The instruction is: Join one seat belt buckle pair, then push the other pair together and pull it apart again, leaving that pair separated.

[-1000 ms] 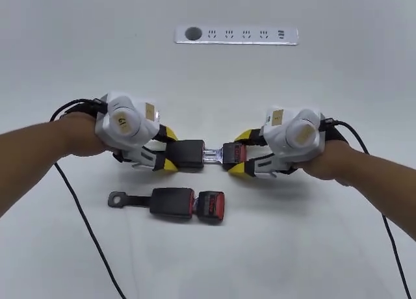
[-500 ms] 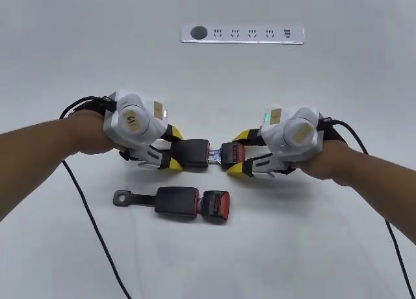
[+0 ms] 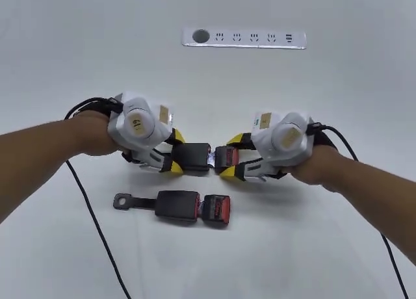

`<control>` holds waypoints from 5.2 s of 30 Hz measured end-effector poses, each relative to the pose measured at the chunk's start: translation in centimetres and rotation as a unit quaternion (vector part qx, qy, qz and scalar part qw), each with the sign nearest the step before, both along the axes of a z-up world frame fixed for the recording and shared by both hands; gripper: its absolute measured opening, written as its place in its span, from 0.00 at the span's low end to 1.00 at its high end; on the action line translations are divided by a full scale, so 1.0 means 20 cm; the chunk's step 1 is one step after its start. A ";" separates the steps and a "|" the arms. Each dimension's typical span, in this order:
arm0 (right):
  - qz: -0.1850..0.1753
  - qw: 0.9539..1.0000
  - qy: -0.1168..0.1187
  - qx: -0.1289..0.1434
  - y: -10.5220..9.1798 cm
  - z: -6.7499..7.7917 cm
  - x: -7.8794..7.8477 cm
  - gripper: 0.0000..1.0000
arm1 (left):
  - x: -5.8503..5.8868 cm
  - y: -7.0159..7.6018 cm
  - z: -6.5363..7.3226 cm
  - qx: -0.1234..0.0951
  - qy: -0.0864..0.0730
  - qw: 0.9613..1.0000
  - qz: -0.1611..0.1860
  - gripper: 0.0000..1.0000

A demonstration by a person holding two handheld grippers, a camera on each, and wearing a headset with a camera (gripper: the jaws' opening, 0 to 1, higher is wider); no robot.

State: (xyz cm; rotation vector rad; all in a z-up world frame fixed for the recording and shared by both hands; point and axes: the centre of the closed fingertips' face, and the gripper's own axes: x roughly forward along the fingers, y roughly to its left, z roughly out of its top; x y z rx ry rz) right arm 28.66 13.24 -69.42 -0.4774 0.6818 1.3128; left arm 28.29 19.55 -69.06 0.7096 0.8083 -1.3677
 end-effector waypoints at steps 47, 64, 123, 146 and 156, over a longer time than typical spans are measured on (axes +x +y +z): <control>0.004 0.999 -0.012 -0.033 0.01 0.01 -0.01 0.34 | 0.00 0.01 0.00 -0.014 -0.004 1.000 -0.015 0.32; 0.003 1.000 -0.010 -0.025 0.00 0.00 -0.02 0.34 | -0.01 0.01 0.00 -0.009 -0.003 1.000 -0.008 0.32; -0.017 0.999 -0.004 -0.032 -0.61 0.01 -0.02 0.35 | -0.01 0.01 -0.01 0.012 0.006 1.000 0.007 0.33; -0.030 0.998 0.001 -0.048 -0.80 0.00 -0.04 0.35 | -0.02 0.01 0.00 0.016 0.008 1.000 0.010 0.33; -0.036 0.998 0.002 -0.048 -0.86 0.00 -0.03 0.35 | -0.01 0.01 -0.01 0.019 0.008 1.000 0.011 0.33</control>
